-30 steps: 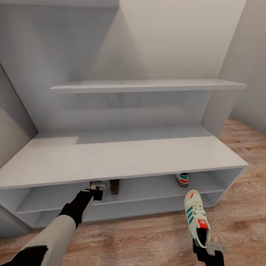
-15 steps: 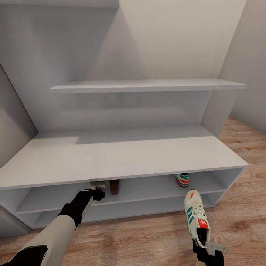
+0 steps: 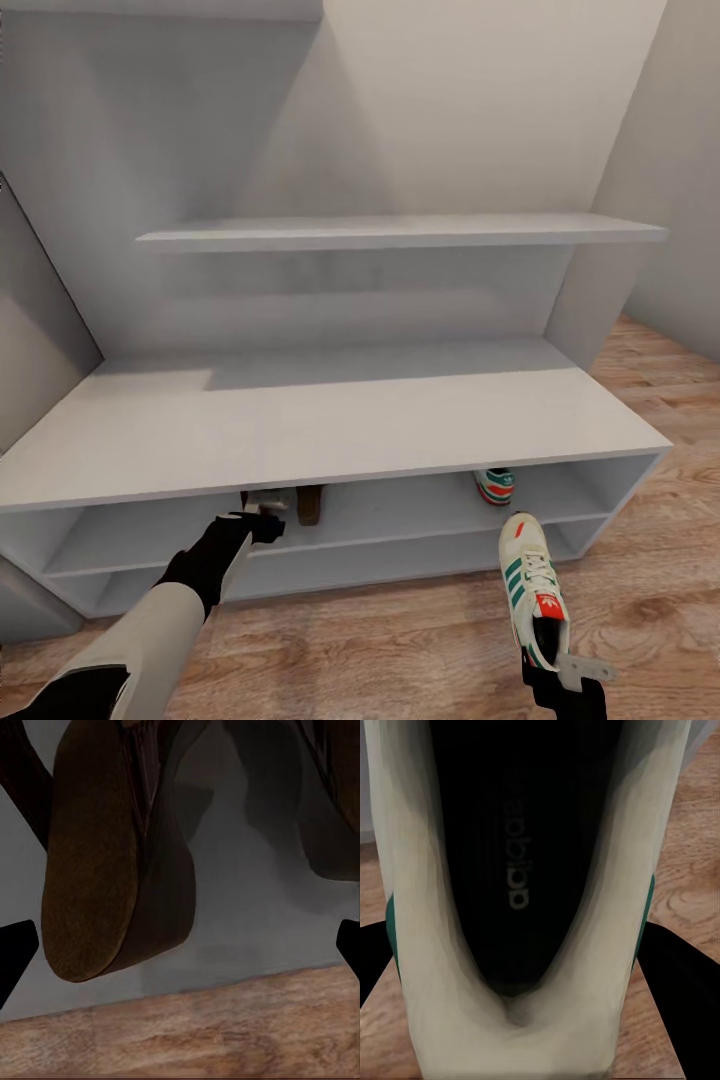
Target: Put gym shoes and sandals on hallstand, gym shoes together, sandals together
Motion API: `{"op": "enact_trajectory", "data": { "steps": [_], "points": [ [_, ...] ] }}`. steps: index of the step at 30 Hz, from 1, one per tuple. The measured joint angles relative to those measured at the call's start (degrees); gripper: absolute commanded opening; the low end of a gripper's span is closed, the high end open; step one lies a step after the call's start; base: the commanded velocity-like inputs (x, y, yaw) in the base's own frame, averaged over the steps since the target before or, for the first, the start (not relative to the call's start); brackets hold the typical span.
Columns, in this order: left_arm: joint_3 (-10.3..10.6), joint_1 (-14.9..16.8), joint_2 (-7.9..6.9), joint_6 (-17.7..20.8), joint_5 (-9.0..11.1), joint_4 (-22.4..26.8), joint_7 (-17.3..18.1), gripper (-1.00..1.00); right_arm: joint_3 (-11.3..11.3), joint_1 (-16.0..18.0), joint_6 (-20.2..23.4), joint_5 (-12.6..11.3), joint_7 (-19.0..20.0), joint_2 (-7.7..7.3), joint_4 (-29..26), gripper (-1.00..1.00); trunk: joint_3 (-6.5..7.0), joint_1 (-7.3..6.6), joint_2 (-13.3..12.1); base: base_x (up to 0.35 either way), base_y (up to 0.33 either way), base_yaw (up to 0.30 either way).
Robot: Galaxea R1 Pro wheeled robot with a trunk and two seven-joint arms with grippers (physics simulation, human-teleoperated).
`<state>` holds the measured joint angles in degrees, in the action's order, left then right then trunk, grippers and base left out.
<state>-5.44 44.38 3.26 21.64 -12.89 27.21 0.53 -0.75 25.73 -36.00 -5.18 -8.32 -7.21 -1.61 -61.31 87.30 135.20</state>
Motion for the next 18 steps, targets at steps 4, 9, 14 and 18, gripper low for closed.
{"op": "enact_trajectory", "data": {
  "steps": [4, 9, 14, 18],
  "points": [
    [0.01, -0.09, 0.01, -0.09, -0.01, 0.03, 0.06, 1.0, 0.0, 0.0, 0.0, 0.0, 0.0, 0.0, 0.0, -1.0, 0.0, 0.02, 0.0, -0.277, 0.0, 0.0],
    [-0.01, -0.34, -0.01, -0.15, 0.04, 0.03, 0.07, 1.0, 0.01, 0.0, 0.0, -0.01, 0.0, 0.0, 0.0, -1.0, 0.0, 0.03, 0.0, -0.328, 0.0, 0.0],
    [-0.12, -0.59, -0.09, -0.44, 0.16, -0.03, 0.14, 1.0, 0.0, 0.0, 0.0, -0.01, 0.0, 0.0, 0.0, -1.0, 0.0, 0.03, 0.0, -0.336, 0.0, 0.0],
    [-0.49, -2.31, -0.25, -4.08, 0.35, -0.17, 0.23, 1.0, 0.0, 0.0, 0.0, -0.01, 0.0, 0.0, 0.01, -1.0, -0.01, 0.03, 0.0, -0.336, 0.0, 0.0]
  ]
}}
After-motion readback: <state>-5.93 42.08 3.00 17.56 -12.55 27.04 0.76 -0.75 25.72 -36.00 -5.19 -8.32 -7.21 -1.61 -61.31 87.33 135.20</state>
